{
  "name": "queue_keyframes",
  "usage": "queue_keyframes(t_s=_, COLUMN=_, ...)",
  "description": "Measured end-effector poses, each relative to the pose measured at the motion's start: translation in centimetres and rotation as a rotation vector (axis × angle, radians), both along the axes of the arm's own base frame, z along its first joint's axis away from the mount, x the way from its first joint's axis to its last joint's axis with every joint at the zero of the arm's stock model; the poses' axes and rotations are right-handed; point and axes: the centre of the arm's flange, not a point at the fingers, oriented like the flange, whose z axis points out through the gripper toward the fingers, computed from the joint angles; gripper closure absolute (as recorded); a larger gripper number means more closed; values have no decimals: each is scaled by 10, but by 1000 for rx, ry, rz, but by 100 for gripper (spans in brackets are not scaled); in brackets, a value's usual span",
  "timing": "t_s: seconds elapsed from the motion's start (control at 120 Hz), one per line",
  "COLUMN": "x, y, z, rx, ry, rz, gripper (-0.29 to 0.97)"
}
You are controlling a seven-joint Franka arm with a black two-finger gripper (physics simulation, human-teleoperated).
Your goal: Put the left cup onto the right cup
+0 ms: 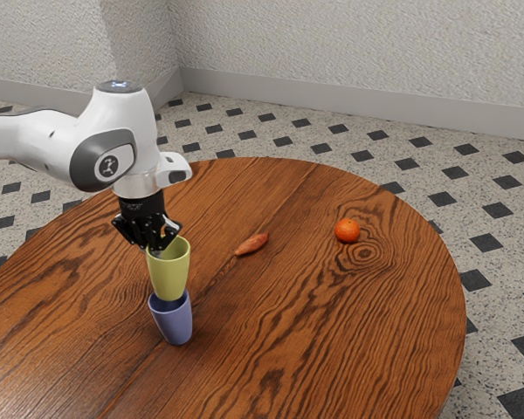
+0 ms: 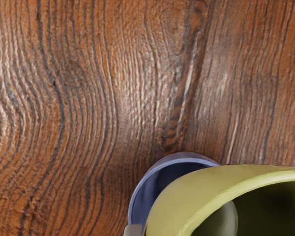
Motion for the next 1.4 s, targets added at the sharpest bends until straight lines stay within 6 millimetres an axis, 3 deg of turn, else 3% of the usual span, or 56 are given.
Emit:
queue_keyframes(t_s=0.3, x=5, y=1, z=-21, rx=2, ry=24, rz=19, gripper=78)
queue_keyframes(t_s=0.533, x=7, y=2, z=-26, rx=-3, ry=31, rz=24, gripper=30)
queue_keyframes(t_s=0.8, x=11, y=0, z=-19, rx=-3, ry=14, rz=17, gripper=8)
queue_keyframes(t_s=0.867, x=17, y=-1, z=-4, rx=-2, ry=-7, rz=14, gripper=6)
queue_keyframes(t_s=1.208, x=48, y=2, z=118, rx=3, ry=-105, rz=3, gripper=1)
queue_keyframes(t_s=1.308, x=49, y=15, z=136, rx=5, ry=-107, rz=-17, gripper=1)
queue_keyframes(t_s=1.4, x=48, y=28, z=140, rx=6, ry=-92, rz=-30, gripper=1)
